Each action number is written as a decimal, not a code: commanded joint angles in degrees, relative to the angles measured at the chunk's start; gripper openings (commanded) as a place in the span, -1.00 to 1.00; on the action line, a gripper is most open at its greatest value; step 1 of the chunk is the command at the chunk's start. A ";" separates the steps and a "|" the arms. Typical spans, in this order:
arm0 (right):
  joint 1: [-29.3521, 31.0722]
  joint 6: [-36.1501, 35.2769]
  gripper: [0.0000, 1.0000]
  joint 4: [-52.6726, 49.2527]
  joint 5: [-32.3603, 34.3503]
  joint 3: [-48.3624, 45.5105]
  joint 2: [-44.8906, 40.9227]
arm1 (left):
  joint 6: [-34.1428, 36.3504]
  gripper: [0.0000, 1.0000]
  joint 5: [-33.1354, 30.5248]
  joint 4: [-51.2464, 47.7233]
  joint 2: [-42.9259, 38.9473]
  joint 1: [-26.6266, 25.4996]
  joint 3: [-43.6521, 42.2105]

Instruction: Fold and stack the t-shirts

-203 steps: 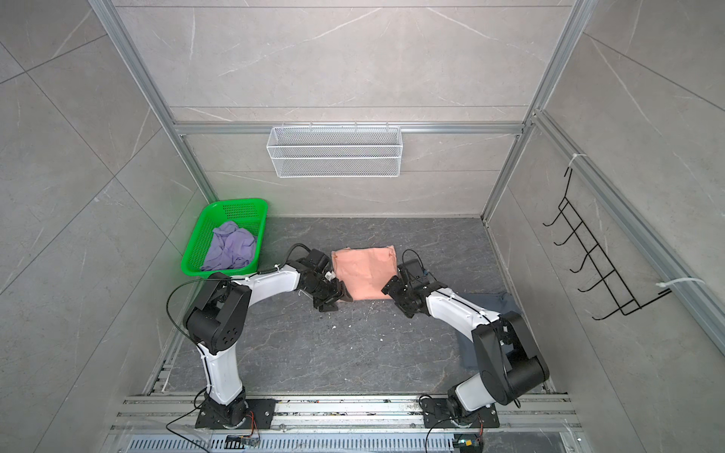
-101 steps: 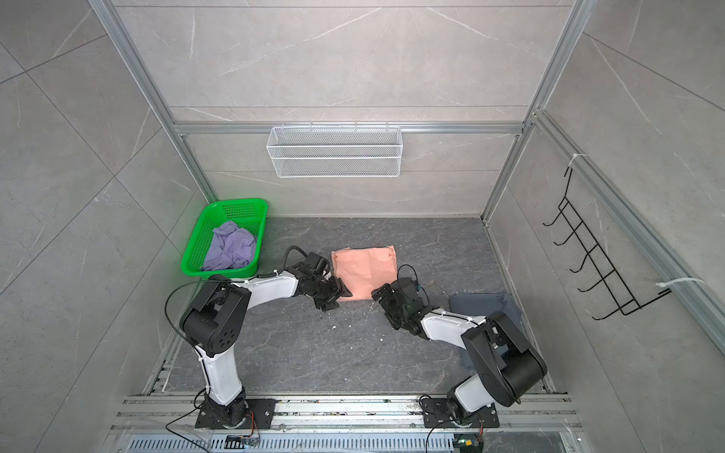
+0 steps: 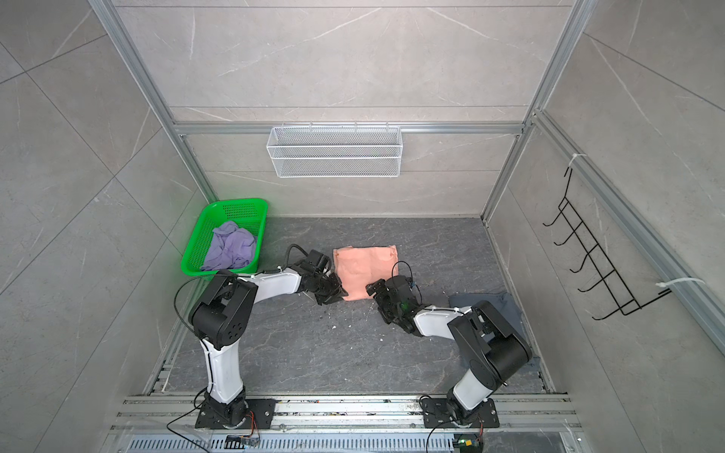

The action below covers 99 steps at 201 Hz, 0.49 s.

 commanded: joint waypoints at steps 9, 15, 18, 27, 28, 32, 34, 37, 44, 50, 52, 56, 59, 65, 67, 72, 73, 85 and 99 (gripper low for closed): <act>1.27 2.11 0.90 -2.90 1.53 -0.05 3.60 | -1.86 -0.84 0.08 -1.38 -1.01 0.22 1.58; 1.38 2.34 0.90 -2.47 1.57 0.03 4.01 | -2.71 -0.88 0.70 -0.98 -1.70 0.15 1.48; 1.41 2.47 0.89 -2.13 1.59 0.04 4.19 | -3.15 -0.89 1.00 -0.76 -2.04 0.12 1.43; 1.60 3.14 0.89 -1.36 1.69 0.07 4.59 | -4.72 -0.93 2.10 0.02 -3.04 -0.10 1.30; 1.63 3.31 0.89 -1.28 1.70 0.06 4.64 | -4.94 -0.93 2.19 0.15 -3.18 -0.12 1.30; 1.71 3.77 0.89 -0.81 1.86 -0.06 4.69 | -5.68 -0.94 2.43 0.45 -3.66 -0.17 1.25; 1.78 3.95 0.88 -0.55 1.93 -0.11 4.77 | -6.04 -0.94 2.44 0.61 -3.89 -0.23 1.22; 1.82 4.26 0.88 -0.03 2.11 -0.33 4.86 | -6.61 -0.96 2.45 0.71 -4.15 -0.36 1.21; 1.91 4.87 0.87 0.97 2.45 -0.63 4.89 | -7.95 -0.99 2.85 1.36 -4.98 -0.50 1.05; 1.95 5.37 0.87 1.39 2.91 -0.83 4.80 | -9.40 -1.00 3.18 1.89 -5.61 -0.66 0.88; 2.00 5.59 0.87 1.63 3.07 -1.01 4.73 | -9.93 -1.00 3.28 2.04 -5.78 -0.68 0.78; 2.07 5.89 0.87 1.88 3.42 -1.20 4.65 | -11.15 -1.00 3.51 2.66 -6.19 -0.82 0.46; 2.10 6.03 0.87 2.08 3.65 -1.31 4.62 | -12.09 -1.00 3.72 3.39 -6.46 -0.83 0.12; 2.10 6.33 0.87 2.31 3.98 -1.38 4.61 | -14.26 -1.00 4.36 4.93 -6.94 -0.94 -0.73; 2.09 6.53 0.86 2.38 4.10 -1.34 4.66 | -15.00 -1.00 4.63 5.59 -7.10 -1.01 -1.01; 2.09 6.90 0.86 2.54 4.25 -1.28 4.82 | -16.77 -1.00 5.02 7.05 -7.65 -1.12 -1.89; 2.05 6.91 0.86 2.60 4.26 -1.19 4.85 | -17.12 -1.00 5.06 7.27 -7.68 -1.20 -2.05; 2.09 7.74 0.84 4.23 4.34 -0.84 5.80 | -20.68 -1.00 5.46 9.90 -8.72 -1.53 -3.84; 2.27 9.42 0.79 7.50 4.44 -0.48 7.50 | -24.59 -1.00 5.42 12.53 -9.81 -2.39 -6.00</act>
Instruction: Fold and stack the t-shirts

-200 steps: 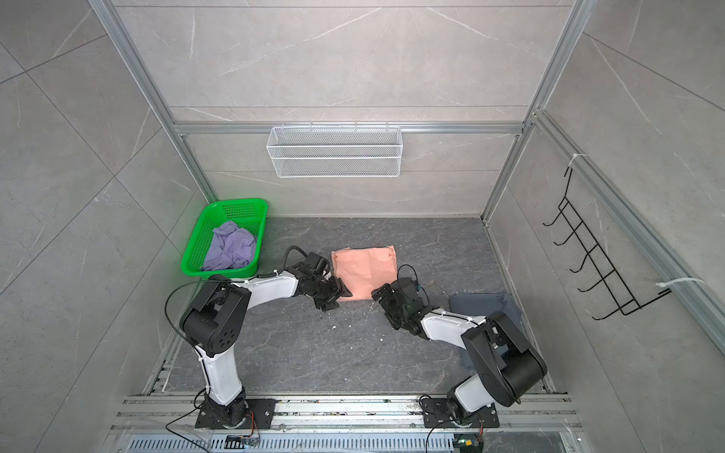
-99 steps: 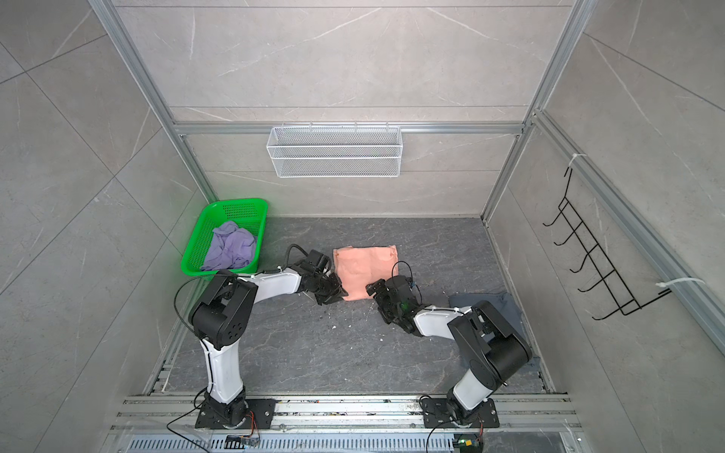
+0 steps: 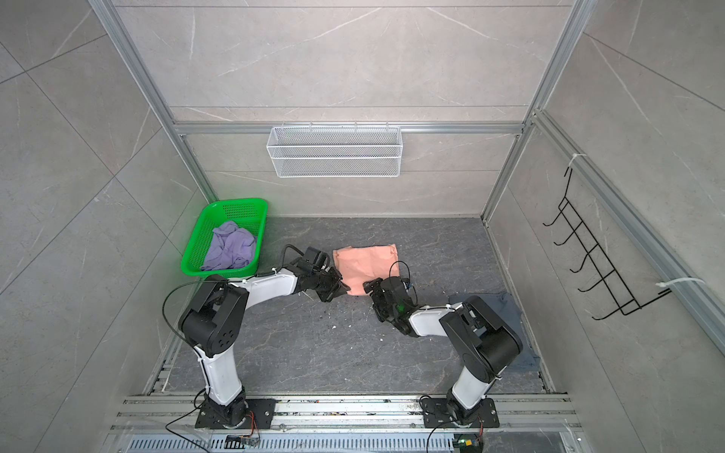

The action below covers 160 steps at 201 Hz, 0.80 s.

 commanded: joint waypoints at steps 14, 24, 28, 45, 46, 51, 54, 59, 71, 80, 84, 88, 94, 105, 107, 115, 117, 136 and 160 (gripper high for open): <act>0.76 5.48 0.76 3.40 2.31 -0.89 5.03 | -14.27 -1.00 2.59 10.77 -4.79 -2.21 -5.16; 0.95 6.50 0.74 4.96 2.90 -1.08 5.59 | -17.06 -1.00 2.38 13.74 -5.16 -2.82 -6.46; 0.93 6.85 0.73 5.32 3.14 -1.17 5.58 | -17.85 -1.00 2.27 14.34 -5.37 -3.14 -6.87; 1.20 8.44 0.70 6.19 4.87 -1.90 5.44 | -20.09 -1.00 1.53 15.37 -6.09 -3.91 -7.71; 1.22 8.47 0.69 6.21 5.00 -1.89 5.42 | -20.21 -1.00 1.47 15.43 -6.16 -3.97 -7.78; 1.32 8.80 0.68 6.40 5.47 -2.18 5.33 | -20.67 -1.00 1.21 15.54 -6.52 -4.24 -7.94; 1.33 9.07 0.66 6.27 5.72 -2.26 5.19 | -20.93 -1.00 1.08 15.50 -6.73 -4.43 -8.12; 1.32 9.45 0.64 6.15 6.17 -2.40 5.03 | -21.03 -1.00 0.85 15.50 -7.07 -4.67 -8.32; 1.42 10.06 0.56 6.19 6.84 -2.91 4.83 | -22.82 -1.00 0.19 15.69 -8.06 -5.14 -8.98; 1.37 10.51 0.46 6.19 7.13 -3.32 4.69 | -23.42 -1.00 -0.17 15.69 -8.71 -5.38 -9.43; 1.42 10.68 0.40 6.40 7.22 -3.46 4.67 | -23.55 -1.00 -0.23 15.78 -8.97 -5.39 -9.61; 1.47 10.76 0.34 6.63 7.37 -3.64 4.62 | -23.71 -1.00 -0.21 15.75 -9.19 -5.35 -9.72; 1.48 10.86 0.26 6.90 7.50 -3.83 4.66 | -24.13 -1.00 -0.04 15.84 -9.54 -5.45 -9.98; 1.46 10.97 0.11 7.48 7.59 -4.04 4.94 | -24.53 -1.00 0.25 15.85 -10.12 -5.66 -10.45; 1.46 11.01 0.08 7.76 7.59 -4.03 5.04 | -24.61 -1.00 0.37 15.85 -10.22 -5.69 -10.57; 1.46 10.98 0.01 9.33 7.68 -4.33 5.55 | -25.16 -1.00 0.35 15.77 -10.66 -5.78 -11.27; 1.49 11.10 0.00 9.80 7.68 -4.45 5.64 | -25.34 -1.00 0.33 15.83 -10.75 -5.81 -11.50; 1.51 11.32 0.12 13.82 7.69 -5.08 6.83 | -26.27 -1.00 0.37 16.12 -11.33 -6.02 -13.08; 1.50 11.32 0.22 15.41 7.42 -4.72 7.95 | -26.98 -1.00 0.48 16.56 -12.01 -6.40 -14.16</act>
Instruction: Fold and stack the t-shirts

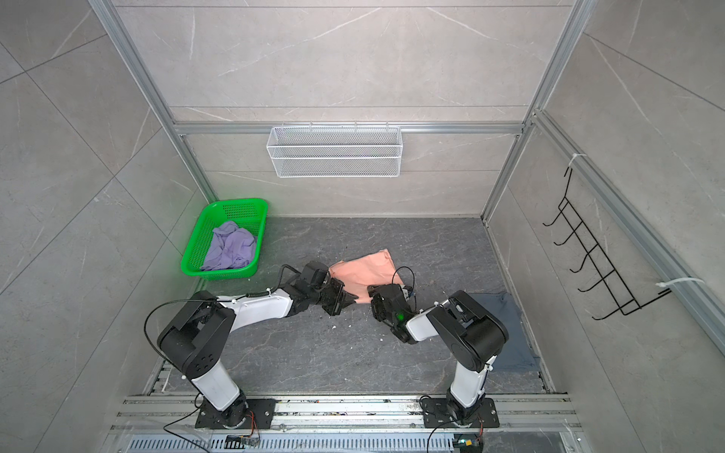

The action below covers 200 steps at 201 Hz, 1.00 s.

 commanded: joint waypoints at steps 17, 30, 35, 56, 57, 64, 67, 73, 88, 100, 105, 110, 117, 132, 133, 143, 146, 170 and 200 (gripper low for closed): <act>0.18 0.53 0.15 2.07 1.62 -0.60 3.23 | -2.54 -1.00 0.42 1.80 -3.90 -0.66 -1.49; 0.11 0.79 -0.02 3.09 2.33 -0.46 3.81 | -2.57 -1.00 0.62 1.12 -4.43 -0.65 -1.82; 0.13 0.77 -0.13 3.06 2.31 -0.25 3.94 | -2.61 -1.00 0.73 0.93 -4.63 -0.65 -2.04; 0.11 -0.57 -0.60 -3.38 -0.44 1.90 3.25 | -3.01 -1.00 0.96 1.17 -5.17 -0.65 -2.93; 0.12 -0.74 -0.61 -3.95 -0.58 2.09 3.17 | -3.13 -0.98 0.99 1.22 -5.18 -0.65 -3.04; 0.08 -1.70 -0.67 -8.59 -1.81 3.18 2.27 | -3.32 -0.81 0.84 1.50 -5.40 -0.65 -3.53; 0.09 -2.43 -0.70 -10.33 -2.24 3.65 1.79 | -3.33 -0.72 0.84 1.49 -5.48 -0.65 -3.73; 0.09 -4.27 -0.74 -14.23 -2.74 4.63 0.71 | -3.45 -0.59 0.72 1.53 -5.82 -0.57 -4.29; -0.38 -10.21 -0.81 -25.62 -3.84 7.89 -2.47 | -3.52 -0.22 0.31 1.65 -7.15 0.08 -5.88; -1.61 -16.86 -0.84 -35.97 -5.81 11.83 -4.32 | -3.55 0.02 0.05 1.47 -8.92 0.98 -7.98; -2.11 -19.64 -0.85 -40.64 -6.62 13.63 -4.78 | -3.59 0.09 -0.27 1.36 -9.95 1.39 -9.03; -2.65 -22.41 -0.86 -45.16 -7.49 15.49 -5.27 | -3.46 0.15 -0.63 1.11 -10.98 1.85 -10.12; -3.54 -26.74 -0.89 -50.32 -8.84 17.78 -5.48 | -3.19 0.20 -1.29 0.67 -12.87 2.78 -11.65; -5.69 -35.34 -0.94 -60.39 -11.49 21.84 -6.20 | -1.51 0.27 -3.09 -1.87 -17.35 4.93 -14.37; -5.90 -36.01 -0.94 -60.98 -11.69 21.99 -6.26 | -1.36 0.27 -3.15 -2.15 -17.59 5.13 -14.60; -7.68 -42.81 -0.98 -67.15 -13.82 24.60 -6.50 | 0.62 0.29 -4.22 -4.92 -20.65 6.60 -15.70; -8.16 -44.79 -0.99 -69.64 -14.07 25.52 -6.56 | 1.23 0.29 -4.46 -5.89 -21.49 7.13 -15.93; -11.12 -62.27 -1.00 -88.12 -14.02 33.04 -5.63 | 6.17 0.32 -6.55 -11.80 -26.52 11.23 -17.19; -12.89 -79.79 -1.00 -106.55 -6.05 40.84 -2.83 | 10.44 0.35 -8.29 -15.51 -29.00 16.82 -16.99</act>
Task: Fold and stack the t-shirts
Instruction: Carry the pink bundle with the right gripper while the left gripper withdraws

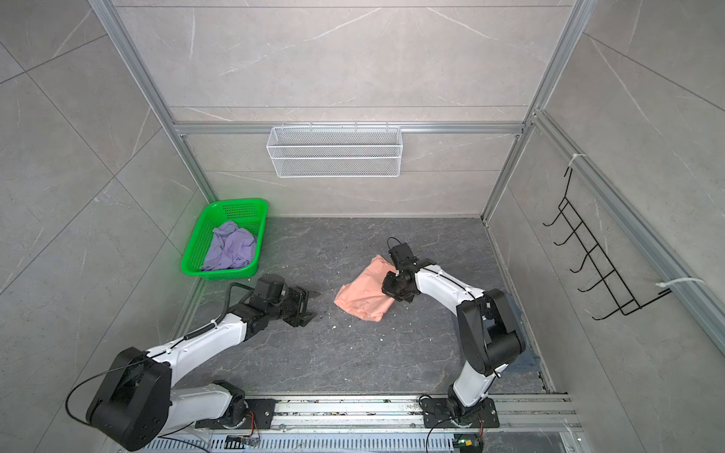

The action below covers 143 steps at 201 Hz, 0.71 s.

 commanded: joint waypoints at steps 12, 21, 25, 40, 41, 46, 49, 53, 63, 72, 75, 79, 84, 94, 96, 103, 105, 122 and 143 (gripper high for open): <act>-1.14 -24.30 -1.00 -27.86 10.95 6.76 2.61 | 7.09 0.35 -2.43 -5.10 -1.21 5.16 0.90; -1.71 -24.79 -1.00 -29.72 15.24 7.35 2.89 | 8.00 0.36 -2.55 -5.02 -0.17 5.99 2.02; -2.03 -24.86 -1.00 -30.29 16.67 7.72 3.04 | 8.49 0.36 -2.58 -4.98 0.47 6.22 2.41; -3.34 -24.17 -1.00 -32.24 21.79 8.68 3.94 | 9.86 0.36 -2.30 -4.49 3.59 6.48 4.93; -3.39 -24.14 -1.00 -32.31 22.06 8.70 3.99 | 9.97 0.36 -2.31 -4.38 3.79 6.51 5.09; -3.63 -24.11 -1.00 -32.58 23.28 8.71 4.27 | 10.24 0.36 -2.14 -3.88 5.08 6.64 5.92; -3.87 -24.03 -1.00 -32.76 24.08 8.72 4.52 | 10.25 0.36 -1.92 -3.54 5.77 6.61 6.29; -4.07 -23.82 -1.00 -32.94 25.52 8.83 4.70 | 10.30 0.37 -1.71 -2.89 6.77 6.65 6.84; -4.55 -23.69 -1.00 -33.25 27.82 8.57 5.07 | 9.90 0.36 -1.02 -1.09 9.14 6.63 8.04; -5.20 -23.48 -1.00 -33.33 29.27 8.46 5.21 | 9.37 0.36 -0.15 0.74 11.97 6.63 8.91; -5.45 -23.30 -1.00 -33.32 29.76 8.52 5.21 | 9.19 0.36 0.17 1.34 12.79 6.63 9.15; -5.75 -23.38 -1.00 -33.35 30.05 8.39 5.13 | 8.85 0.36 0.59 2.20 13.91 6.70 9.55; -6.24 -23.49 -1.00 -33.14 30.37 8.21 4.98 | 8.52 0.36 1.11 3.19 15.19 6.76 10.01; -7.24 -23.37 -1.00 -33.13 31.02 8.20 4.69 | 8.09 0.36 2.22 4.75 17.81 6.73 11.22; -7.46 -23.51 -1.00 -33.20 30.99 8.17 4.58 | 7.98 0.36 2.31 4.90 18.28 6.72 11.47; -7.98 -24.44 -1.00 -32.97 30.90 7.93 4.11 | 7.87 0.36 2.96 5.56 19.63 6.71 12.23; -8.10 -24.64 -1.00 -32.88 31.20 7.86 3.93 | 7.75 0.36 3.07 5.74 20.05 6.71 12.49; -9.43 -26.06 -1.00 -33.83 34.48 7.52 3.32 | 7.89 0.37 3.74 6.40 23.20 6.71 15.14; -10.23 -30.77 -1.00 -32.63 36.91 5.19 1.83 | 8.89 0.36 4.27 5.67 26.59 7.19 19.31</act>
